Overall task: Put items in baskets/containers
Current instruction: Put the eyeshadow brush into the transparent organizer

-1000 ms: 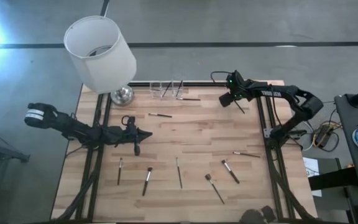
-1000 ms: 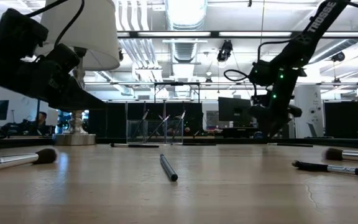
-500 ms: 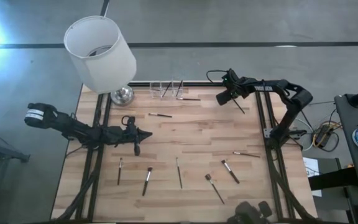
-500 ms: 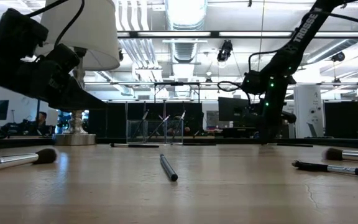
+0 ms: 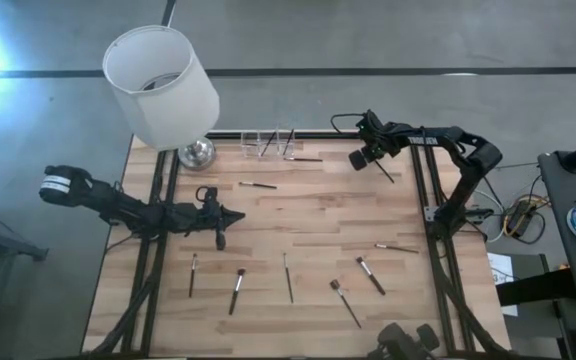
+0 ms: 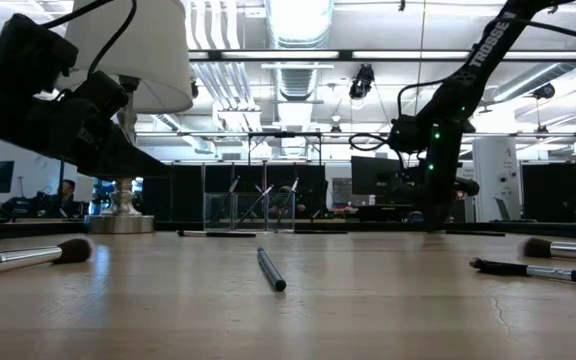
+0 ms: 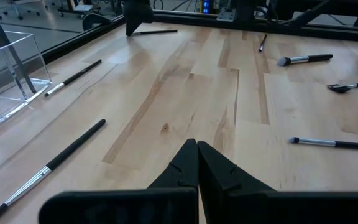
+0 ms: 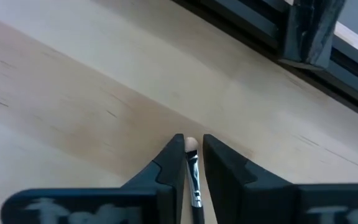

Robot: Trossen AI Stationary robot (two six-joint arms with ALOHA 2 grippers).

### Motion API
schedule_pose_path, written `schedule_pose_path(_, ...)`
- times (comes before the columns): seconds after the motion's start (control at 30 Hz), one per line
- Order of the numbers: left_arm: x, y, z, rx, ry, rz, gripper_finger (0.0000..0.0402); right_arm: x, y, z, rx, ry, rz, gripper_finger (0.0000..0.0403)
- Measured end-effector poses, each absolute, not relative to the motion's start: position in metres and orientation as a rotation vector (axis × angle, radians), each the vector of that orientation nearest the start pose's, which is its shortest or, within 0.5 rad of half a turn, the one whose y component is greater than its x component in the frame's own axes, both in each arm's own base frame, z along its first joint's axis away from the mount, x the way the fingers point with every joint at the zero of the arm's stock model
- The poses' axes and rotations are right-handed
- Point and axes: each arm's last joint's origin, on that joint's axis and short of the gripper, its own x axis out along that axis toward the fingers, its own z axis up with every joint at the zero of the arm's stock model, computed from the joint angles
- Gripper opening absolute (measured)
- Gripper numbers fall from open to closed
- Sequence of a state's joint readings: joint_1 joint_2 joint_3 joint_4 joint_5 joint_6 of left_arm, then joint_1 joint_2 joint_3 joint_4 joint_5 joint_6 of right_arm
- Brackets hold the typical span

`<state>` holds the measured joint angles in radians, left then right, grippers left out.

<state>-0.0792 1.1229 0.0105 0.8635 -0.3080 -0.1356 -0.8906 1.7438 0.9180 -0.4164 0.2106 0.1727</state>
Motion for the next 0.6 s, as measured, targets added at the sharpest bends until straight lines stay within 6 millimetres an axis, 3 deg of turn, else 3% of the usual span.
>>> schedule_pose_path(0.2, 0.1605, -0.0039, 0.1248, -0.086, 0.229, 0.244, 0.0000, 0.1881, -0.2422, 0.1319, 0.563, 1.157, -1.056, 0.0052)
schedule_pose_path(0.6, 0.1604, -0.0039, 0.1246, -0.115, 0.228, 0.247, 0.0000, 0.1869, -0.2390, 0.1345, 0.548, 1.165, -1.034, 0.0010)
